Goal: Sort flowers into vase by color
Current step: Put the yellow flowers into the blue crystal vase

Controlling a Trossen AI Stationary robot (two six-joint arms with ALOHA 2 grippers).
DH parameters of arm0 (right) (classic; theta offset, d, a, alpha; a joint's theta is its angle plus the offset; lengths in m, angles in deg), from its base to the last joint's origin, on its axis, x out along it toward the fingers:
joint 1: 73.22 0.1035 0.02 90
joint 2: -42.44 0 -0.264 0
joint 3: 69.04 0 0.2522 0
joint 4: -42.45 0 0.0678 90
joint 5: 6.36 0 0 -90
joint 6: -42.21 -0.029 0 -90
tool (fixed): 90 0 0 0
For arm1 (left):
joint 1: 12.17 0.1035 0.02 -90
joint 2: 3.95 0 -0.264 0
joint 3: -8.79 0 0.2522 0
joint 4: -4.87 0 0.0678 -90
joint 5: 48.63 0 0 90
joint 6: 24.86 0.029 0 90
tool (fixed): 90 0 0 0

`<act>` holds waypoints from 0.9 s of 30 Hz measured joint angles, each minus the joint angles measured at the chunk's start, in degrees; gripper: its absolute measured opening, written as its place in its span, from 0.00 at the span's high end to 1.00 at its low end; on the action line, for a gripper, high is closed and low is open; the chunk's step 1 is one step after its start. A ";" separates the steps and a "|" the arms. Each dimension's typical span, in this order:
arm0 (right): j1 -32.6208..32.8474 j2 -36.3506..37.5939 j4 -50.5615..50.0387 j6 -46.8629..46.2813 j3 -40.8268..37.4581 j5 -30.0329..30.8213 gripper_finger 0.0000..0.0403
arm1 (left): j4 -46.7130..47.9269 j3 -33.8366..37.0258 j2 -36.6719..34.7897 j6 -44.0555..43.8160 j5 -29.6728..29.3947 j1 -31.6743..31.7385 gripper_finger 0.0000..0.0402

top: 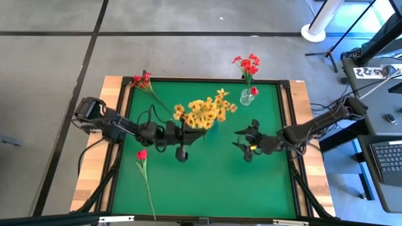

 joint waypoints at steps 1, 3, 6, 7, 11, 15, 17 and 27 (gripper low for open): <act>-1.22 -0.73 0.94 0.26 -0.29 -0.97 0.44 | -0.01 -0.01 0.08 0.00 0.18 0.72 1.00; -3.57 -2.31 2.50 0.85 -0.57 -2.70 0.44 | -0.06 -0.09 0.59 -0.02 0.22 1.87 1.00; -6.83 -4.44 5.30 2.66 -0.60 -5.04 0.44 | 0.12 -0.09 1.42 -0.03 0.20 3.06 1.00; -7.86 -5.18 5.92 3.26 -0.60 -5.89 0.44 | 0.05 -0.09 1.62 -0.02 0.22 3.33 1.00; -11.85 -7.97 9.19 4.85 -0.60 -10.06 0.44 | 0.05 -0.09 1.73 0.38 -0.74 4.12 1.00; -15.17 -10.60 12.87 6.65 -0.60 -13.35 0.44 | -0.01 -0.09 1.73 3.36 -7.89 4.69 1.00; -16.61 -11.70 15.02 7.62 -0.60 -14.67 0.44 | 0.09 -0.09 1.73 3.89 -10.37 5.31 1.00; -19.79 -17.92 22.17 9.43 -0.60 -19.72 0.44 | 1.44 -0.09 1.73 3.17 -10.85 7.25 1.00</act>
